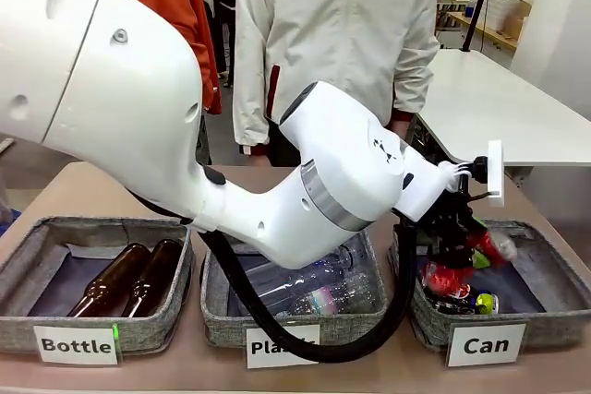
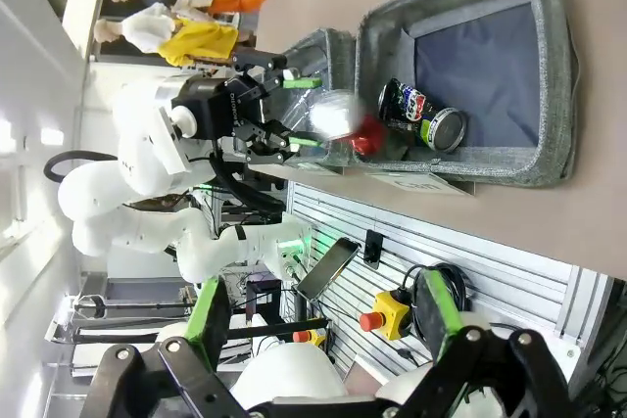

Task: Sort the can waste into the basket.
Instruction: Pick up the can waste from the table and place it in the right Fabric basket.

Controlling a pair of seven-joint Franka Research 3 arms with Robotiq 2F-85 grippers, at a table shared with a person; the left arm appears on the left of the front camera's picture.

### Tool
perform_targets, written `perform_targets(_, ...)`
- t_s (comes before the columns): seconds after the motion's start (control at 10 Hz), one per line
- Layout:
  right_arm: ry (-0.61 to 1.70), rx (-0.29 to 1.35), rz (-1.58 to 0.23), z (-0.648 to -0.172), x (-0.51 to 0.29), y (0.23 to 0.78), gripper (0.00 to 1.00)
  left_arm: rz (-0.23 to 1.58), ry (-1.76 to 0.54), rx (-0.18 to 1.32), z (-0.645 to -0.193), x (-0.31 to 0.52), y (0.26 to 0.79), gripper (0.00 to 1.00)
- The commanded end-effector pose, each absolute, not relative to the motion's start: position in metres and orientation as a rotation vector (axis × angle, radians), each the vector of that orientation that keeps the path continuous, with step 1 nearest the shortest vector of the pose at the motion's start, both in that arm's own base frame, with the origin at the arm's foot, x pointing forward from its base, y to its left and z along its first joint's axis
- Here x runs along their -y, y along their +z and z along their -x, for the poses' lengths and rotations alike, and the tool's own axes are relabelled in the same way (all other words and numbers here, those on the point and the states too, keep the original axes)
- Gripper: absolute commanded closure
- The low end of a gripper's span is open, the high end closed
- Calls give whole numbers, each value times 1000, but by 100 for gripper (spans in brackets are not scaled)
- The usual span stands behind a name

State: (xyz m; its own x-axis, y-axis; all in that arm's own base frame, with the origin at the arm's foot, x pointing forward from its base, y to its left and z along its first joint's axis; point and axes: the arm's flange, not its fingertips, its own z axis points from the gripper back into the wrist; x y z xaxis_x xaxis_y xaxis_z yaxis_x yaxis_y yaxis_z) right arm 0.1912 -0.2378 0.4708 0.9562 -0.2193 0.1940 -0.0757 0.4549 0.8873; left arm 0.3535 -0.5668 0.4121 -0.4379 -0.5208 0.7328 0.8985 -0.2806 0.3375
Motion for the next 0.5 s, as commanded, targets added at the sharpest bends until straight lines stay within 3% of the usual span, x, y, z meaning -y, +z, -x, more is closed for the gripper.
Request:
perform_targets(0.0, -91, 303, -1105, -194, 237, 476, 0, 603, -1878, 951, -356, 574, 412, 0)
perform_targets(0.4, -91, 303, -1105, -194, 237, 476, 0, 589, -1863, 939, -362, 574, 410, 0)
